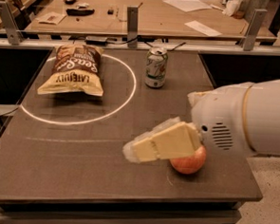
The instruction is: Move brown chip bag near 7up can
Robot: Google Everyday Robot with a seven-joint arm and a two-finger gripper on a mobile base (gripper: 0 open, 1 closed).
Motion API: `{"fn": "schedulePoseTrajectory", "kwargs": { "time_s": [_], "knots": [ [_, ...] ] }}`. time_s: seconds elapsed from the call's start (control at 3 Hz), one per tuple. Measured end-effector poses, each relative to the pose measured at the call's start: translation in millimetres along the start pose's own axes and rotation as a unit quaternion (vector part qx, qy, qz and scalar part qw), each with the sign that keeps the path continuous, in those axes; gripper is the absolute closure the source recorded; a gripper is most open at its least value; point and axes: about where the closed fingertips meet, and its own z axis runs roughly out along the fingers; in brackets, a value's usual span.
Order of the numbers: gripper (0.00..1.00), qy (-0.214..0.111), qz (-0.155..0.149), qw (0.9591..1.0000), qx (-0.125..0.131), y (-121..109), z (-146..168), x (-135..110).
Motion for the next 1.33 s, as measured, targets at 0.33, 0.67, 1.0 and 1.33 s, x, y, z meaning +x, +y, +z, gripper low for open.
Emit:
{"fn": "schedulePoseTrajectory", "kwargs": {
  "time_s": [0.33,0.67,1.0,1.33],
  "knots": [
    [0.0,-0.026,0.002,0.9976,-0.064,41.4,23.6,3.4],
    [0.0,-0.061,0.008,0.9918,-0.112,71.5,47.0,0.9],
    [0.0,-0.069,-0.001,0.9884,-0.135,97.9,73.0,-5.1],
    [0.0,-0.062,-0.027,0.9925,-0.102,115.0,104.2,-17.1]
  ]
}}
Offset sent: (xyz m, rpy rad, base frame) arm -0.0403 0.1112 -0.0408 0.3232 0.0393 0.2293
